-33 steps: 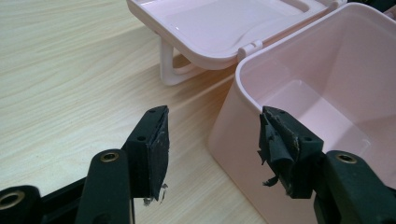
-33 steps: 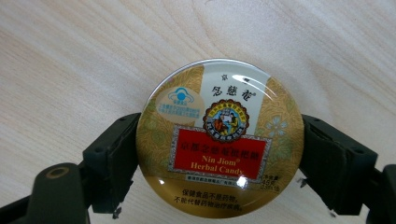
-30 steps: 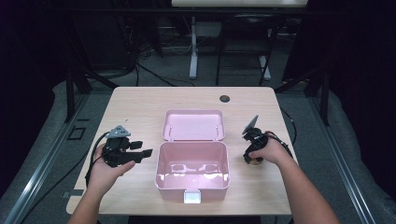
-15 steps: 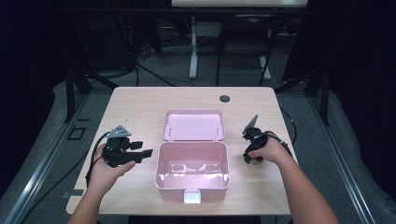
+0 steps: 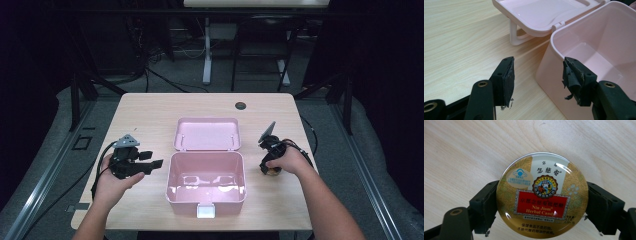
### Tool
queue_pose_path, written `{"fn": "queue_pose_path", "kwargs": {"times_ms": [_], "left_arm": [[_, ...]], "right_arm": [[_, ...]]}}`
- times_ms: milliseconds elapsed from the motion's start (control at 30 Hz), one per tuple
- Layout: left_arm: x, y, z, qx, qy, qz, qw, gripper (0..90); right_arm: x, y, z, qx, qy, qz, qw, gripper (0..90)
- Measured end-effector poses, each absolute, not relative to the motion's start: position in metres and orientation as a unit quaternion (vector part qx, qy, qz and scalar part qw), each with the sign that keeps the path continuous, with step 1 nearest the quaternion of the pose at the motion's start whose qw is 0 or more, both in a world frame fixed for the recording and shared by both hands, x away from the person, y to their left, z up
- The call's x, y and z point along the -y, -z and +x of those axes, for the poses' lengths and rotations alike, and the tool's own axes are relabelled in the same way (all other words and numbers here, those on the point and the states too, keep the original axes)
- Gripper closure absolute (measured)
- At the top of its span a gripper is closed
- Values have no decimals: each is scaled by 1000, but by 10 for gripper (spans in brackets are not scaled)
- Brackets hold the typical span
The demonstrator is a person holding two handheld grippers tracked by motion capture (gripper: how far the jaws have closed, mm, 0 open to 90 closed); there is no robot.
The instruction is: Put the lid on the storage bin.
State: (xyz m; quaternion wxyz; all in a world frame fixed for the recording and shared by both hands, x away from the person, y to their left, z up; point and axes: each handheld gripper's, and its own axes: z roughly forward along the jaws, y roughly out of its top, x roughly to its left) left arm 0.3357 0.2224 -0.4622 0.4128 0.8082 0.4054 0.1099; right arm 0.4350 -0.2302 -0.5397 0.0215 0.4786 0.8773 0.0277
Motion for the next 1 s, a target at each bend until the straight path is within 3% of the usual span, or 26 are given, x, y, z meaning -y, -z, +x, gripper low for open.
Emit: {"fn": "queue_pose_path", "kwargs": {"times_ms": [1000], "left_arm": [[-223, 457, 333, -402, -109, 802, 428, 434]], "right_arm": [[202, 471, 417, -906, -41, 420, 38, 197]]}}
